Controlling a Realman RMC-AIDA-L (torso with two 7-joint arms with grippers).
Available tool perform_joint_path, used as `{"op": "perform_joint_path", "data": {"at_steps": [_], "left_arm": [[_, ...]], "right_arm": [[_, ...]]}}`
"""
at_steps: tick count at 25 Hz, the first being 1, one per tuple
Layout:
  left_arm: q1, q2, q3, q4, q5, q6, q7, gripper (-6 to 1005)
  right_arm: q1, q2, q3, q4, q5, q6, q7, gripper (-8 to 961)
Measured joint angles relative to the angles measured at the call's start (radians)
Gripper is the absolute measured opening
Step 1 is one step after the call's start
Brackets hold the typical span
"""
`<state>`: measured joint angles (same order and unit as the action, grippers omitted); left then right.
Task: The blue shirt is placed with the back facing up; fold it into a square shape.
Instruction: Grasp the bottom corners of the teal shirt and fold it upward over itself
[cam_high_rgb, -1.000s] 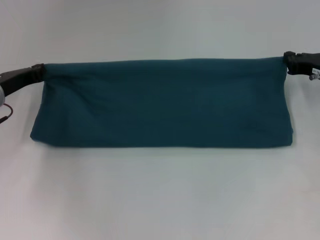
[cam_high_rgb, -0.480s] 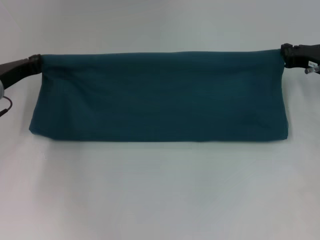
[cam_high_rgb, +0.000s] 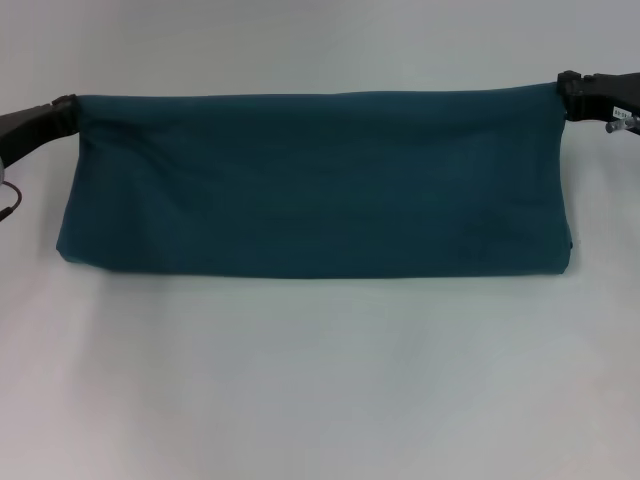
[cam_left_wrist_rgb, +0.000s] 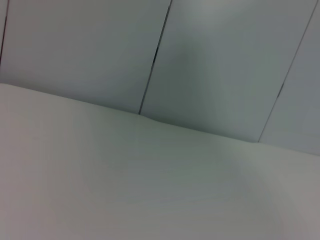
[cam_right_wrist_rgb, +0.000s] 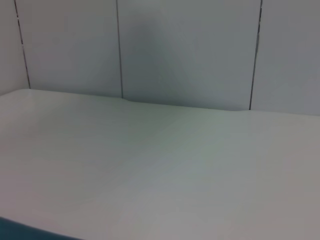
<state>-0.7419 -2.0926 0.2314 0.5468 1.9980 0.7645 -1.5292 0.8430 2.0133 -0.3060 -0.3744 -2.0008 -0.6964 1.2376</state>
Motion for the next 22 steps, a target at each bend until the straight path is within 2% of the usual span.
{"op": "perform_joint_path", "data": {"at_steps": [12,17,22], "left_arm": [[-0.003,-0.004,0.007,-0.007,-0.004,-0.013,0.015,27],[-0.005,-0.005,0.040,-0.007,-0.004,-0.016,0.009,28],[-0.010,-0.015,0.047,-0.004,-0.015,-0.039,0.009,44]], "right_arm": [[0.000,0.007,-0.014,0.004,0.001,0.030,0.000,170],[0.000,0.007,-0.017,0.007,0.001,0.029,0.004,176],[-0.003,0.007,-0.037,0.006,0.000,0.023,0.004,183]]}}
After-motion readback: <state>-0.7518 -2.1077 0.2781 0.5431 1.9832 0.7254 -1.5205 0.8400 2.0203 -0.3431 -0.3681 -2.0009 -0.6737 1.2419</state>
